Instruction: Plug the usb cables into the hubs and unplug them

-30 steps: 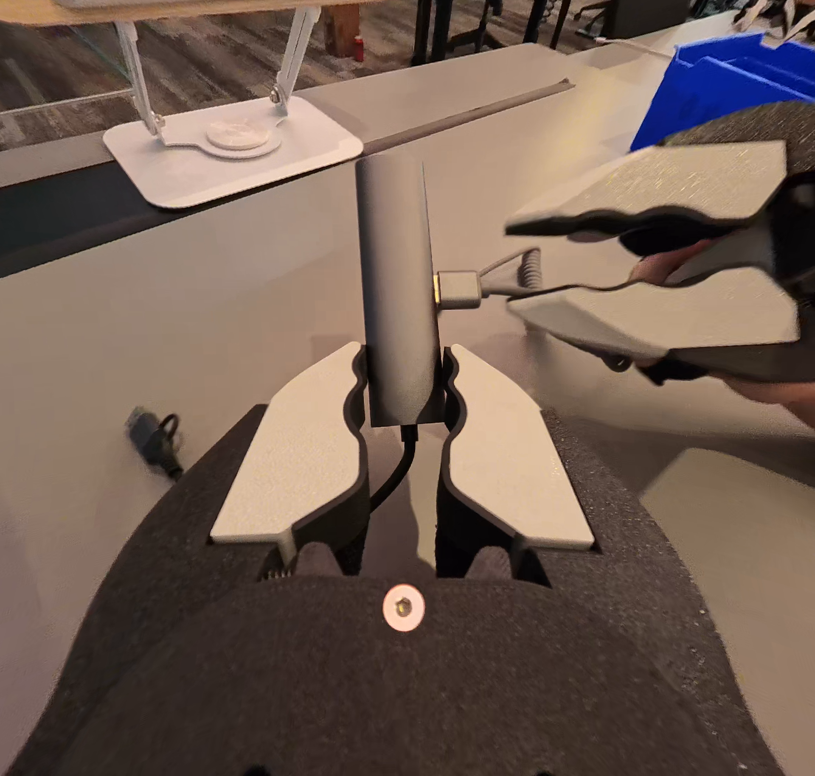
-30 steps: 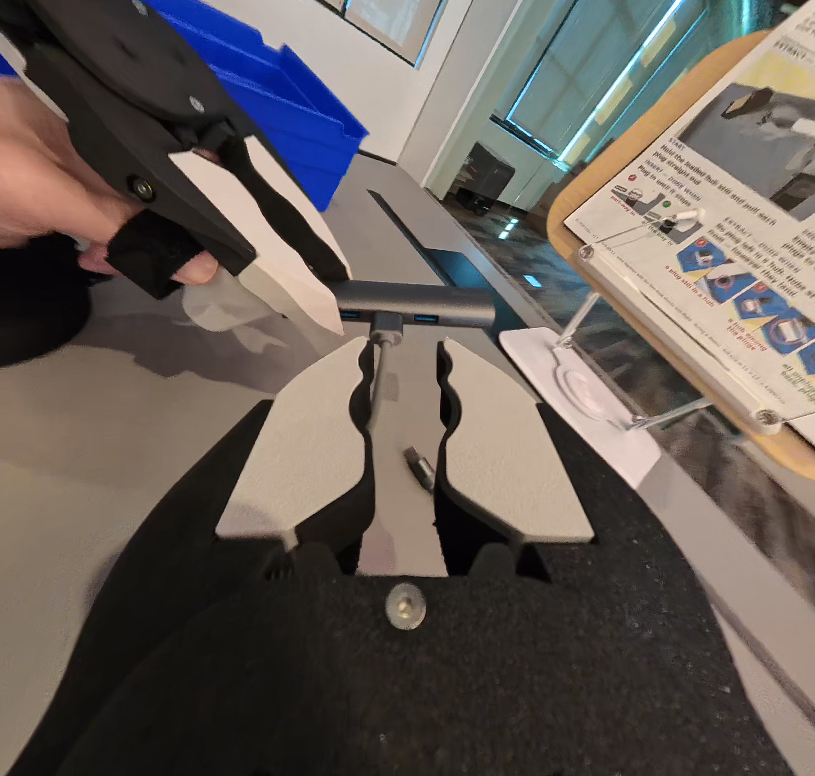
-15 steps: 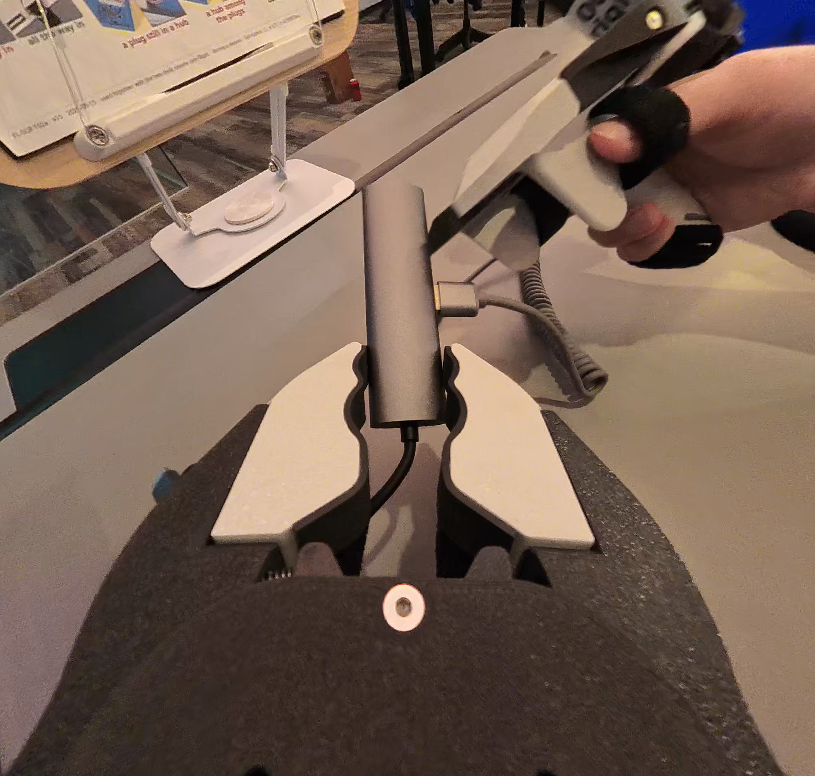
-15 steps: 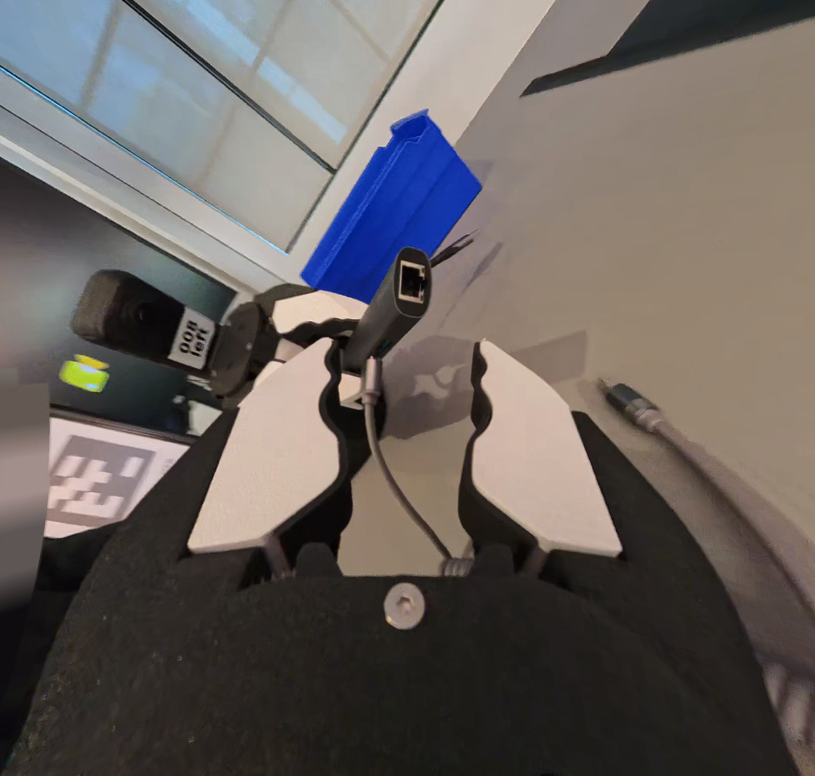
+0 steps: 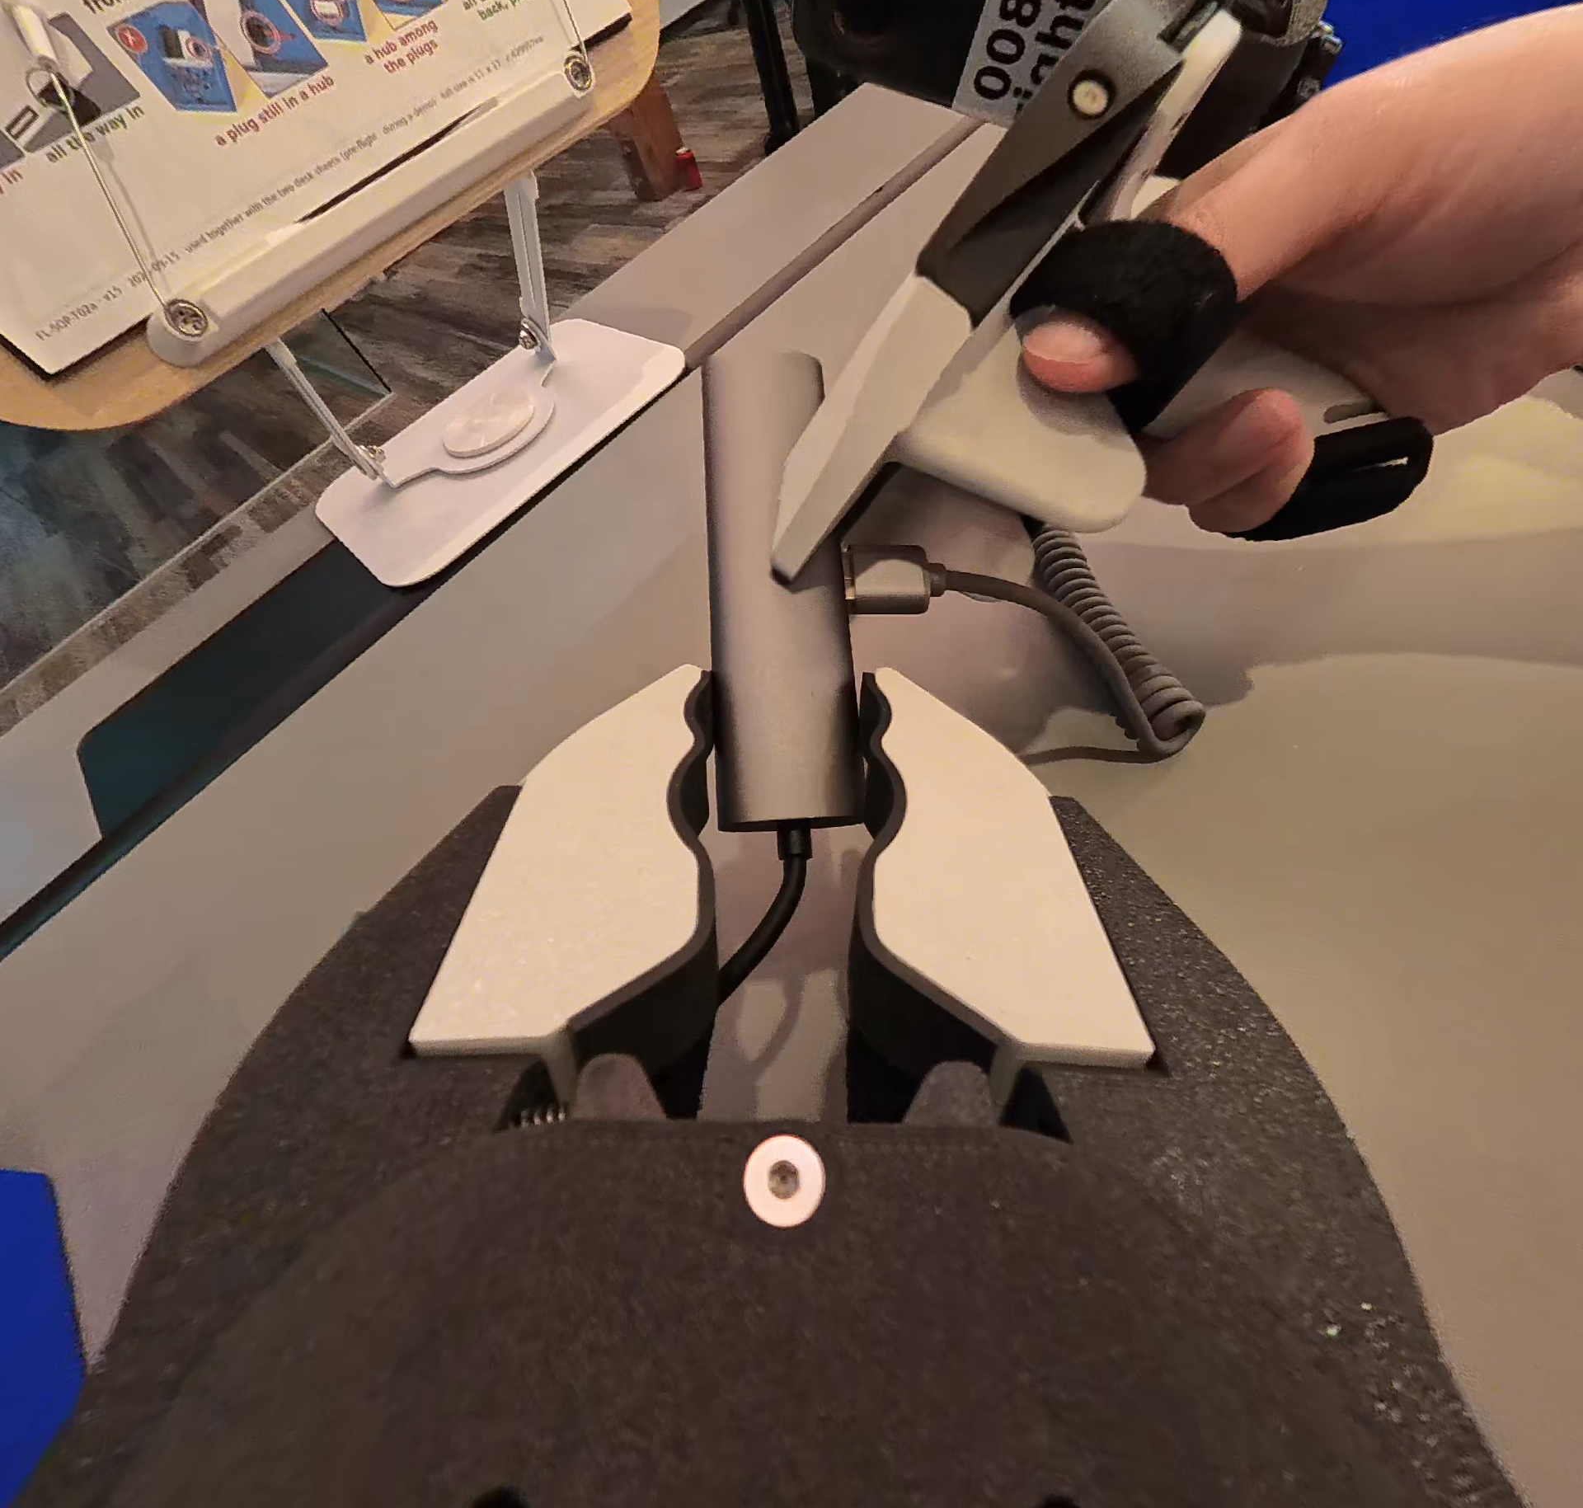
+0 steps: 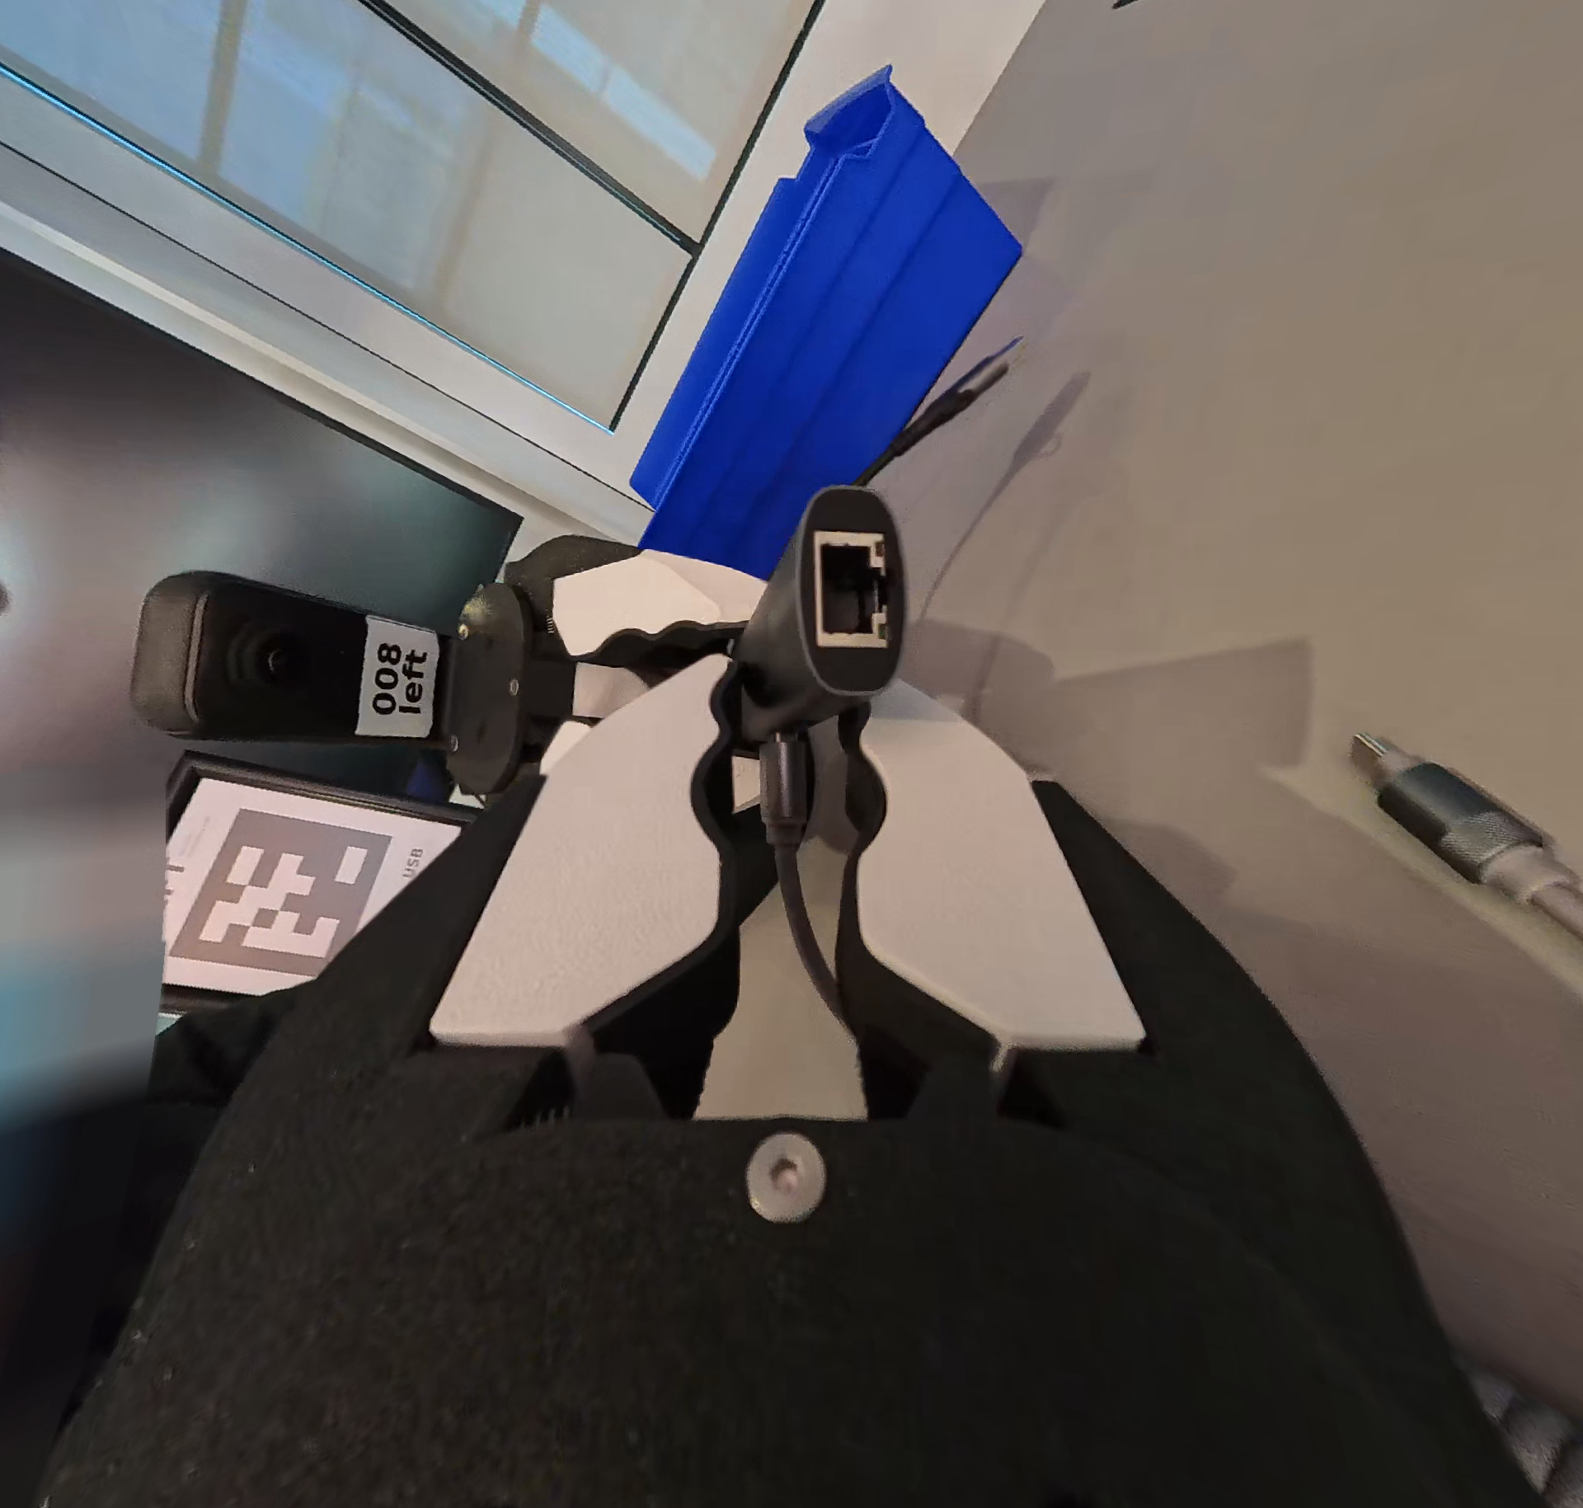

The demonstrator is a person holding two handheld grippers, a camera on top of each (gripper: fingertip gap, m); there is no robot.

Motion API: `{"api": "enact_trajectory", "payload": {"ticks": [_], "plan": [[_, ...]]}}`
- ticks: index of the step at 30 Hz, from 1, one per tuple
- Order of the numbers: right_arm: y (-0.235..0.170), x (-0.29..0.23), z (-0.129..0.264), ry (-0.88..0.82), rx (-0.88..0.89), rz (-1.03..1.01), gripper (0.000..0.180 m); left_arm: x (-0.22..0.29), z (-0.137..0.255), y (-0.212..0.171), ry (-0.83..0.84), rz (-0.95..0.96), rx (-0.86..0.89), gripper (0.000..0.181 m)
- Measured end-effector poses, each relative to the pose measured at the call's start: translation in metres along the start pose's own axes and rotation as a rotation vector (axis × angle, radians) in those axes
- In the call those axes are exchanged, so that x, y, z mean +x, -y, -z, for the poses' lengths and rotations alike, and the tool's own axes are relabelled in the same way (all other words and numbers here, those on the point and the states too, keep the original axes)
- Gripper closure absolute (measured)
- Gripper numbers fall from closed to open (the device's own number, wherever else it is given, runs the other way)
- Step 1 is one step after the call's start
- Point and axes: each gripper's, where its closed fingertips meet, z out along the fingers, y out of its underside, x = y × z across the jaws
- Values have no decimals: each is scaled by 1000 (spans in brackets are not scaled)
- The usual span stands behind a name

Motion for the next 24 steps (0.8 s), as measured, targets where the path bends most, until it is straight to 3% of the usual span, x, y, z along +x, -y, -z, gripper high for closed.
{"api": "enact_trajectory", "payload": {"ticks": [10,14,19,24], "plan": [[-4,-5,2,4,-43,13,163,3,-2,-2,-14,-4,-6,149],[-3,0,4,-69,-45,78,164,5,-4,-3,-10,15,-11,149],[11,3,18,-97,17,75,164,1,0,2,-16,89,14,114],[37,-5,56,-148,95,118,164,-10,9,10,-3,157,89,115]]}}
